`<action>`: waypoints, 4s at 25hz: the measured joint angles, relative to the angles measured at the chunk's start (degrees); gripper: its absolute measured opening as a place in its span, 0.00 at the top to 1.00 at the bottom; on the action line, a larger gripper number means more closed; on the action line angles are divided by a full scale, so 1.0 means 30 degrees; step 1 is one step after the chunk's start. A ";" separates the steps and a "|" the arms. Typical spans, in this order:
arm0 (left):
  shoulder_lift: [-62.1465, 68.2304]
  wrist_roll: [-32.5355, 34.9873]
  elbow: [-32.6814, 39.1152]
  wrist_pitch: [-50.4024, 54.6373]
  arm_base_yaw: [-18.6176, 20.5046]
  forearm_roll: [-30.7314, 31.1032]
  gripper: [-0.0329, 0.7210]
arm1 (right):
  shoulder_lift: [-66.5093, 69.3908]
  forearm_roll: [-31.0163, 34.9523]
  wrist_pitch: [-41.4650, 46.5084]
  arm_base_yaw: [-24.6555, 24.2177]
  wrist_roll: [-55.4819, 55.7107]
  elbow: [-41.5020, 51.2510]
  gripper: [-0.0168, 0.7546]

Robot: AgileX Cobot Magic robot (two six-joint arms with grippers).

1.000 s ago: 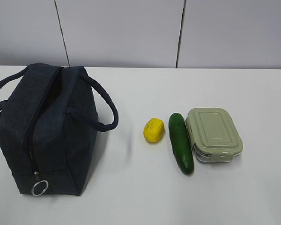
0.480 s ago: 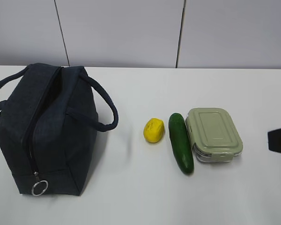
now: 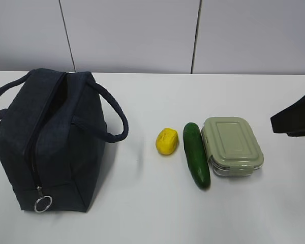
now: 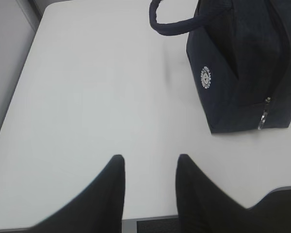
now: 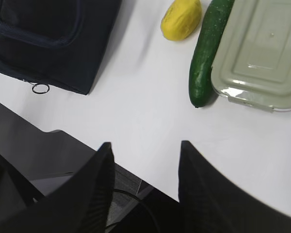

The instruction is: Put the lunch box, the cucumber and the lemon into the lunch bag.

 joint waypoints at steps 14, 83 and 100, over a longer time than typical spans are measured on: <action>0.0000 0.0000 0.0000 0.0000 0.0000 0.0041 0.64 | 0.7997 0.3207 0.1987 -0.5496 -0.3742 -0.2427 0.55; 0.0000 0.0000 0.0000 0.0000 0.0000 0.0041 0.64 | 2.0440 0.5740 0.2341 -0.2837 -0.7979 -0.8513 0.22; 0.0223 0.0000 0.0000 0.0000 0.0000 0.0041 0.64 | 2.0440 0.5619 0.3138 -0.2837 -0.7672 -0.8546 0.48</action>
